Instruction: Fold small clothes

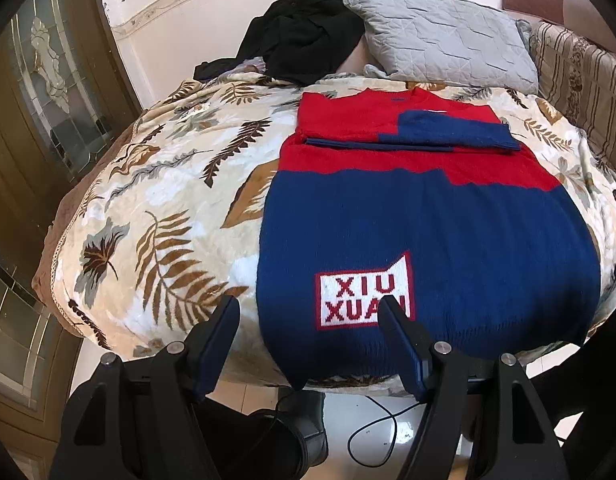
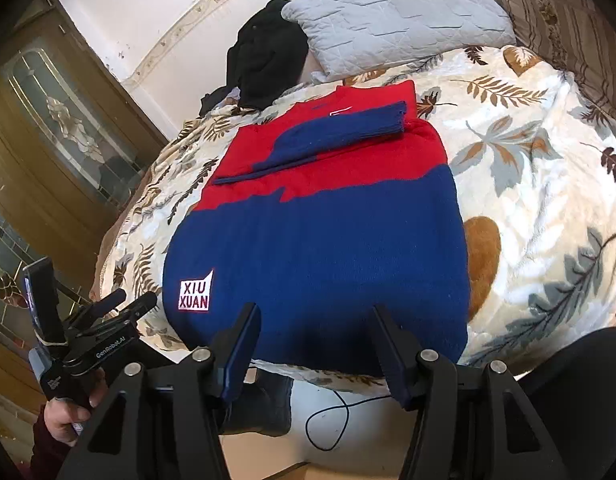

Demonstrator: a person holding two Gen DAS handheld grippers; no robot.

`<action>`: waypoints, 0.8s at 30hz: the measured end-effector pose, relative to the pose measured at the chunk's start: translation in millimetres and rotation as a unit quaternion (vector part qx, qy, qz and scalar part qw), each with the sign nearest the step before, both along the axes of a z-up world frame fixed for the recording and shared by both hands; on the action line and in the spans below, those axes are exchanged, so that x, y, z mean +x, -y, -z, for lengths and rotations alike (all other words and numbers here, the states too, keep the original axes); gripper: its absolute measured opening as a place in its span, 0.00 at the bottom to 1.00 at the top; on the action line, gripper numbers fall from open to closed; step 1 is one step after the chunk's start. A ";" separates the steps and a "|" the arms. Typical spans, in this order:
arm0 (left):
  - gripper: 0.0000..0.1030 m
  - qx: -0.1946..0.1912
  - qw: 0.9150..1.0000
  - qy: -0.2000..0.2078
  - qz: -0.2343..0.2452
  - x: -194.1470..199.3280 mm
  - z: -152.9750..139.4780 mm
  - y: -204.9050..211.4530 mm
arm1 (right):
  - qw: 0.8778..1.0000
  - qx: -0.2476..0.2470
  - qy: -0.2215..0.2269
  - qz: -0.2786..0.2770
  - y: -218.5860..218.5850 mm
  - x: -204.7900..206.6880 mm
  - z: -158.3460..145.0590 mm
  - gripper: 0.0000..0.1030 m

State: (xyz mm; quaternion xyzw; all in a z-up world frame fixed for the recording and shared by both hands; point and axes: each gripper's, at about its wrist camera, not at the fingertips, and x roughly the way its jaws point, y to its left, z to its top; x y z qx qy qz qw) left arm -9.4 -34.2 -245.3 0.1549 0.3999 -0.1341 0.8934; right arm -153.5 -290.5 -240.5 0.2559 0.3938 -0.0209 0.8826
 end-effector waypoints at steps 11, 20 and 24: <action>0.70 -0.002 1.000 -0.020 -0.011 -1.1 7.0 -13.6 | 1.000 0.013 -0.012 0.012 6.4 -7.6 6.7 0.61; 0.70 -0.020 0.995 -0.086 -0.045 21.0 35.8 -51.5 | 0.997 0.035 -0.049 0.052 38.0 -11.8 33.4 0.62; 0.70 -0.037 0.991 -0.117 -0.057 29.2 48.7 -66.2 | 0.993 0.061 -0.068 0.075 55.9 -12.6 52.5 0.62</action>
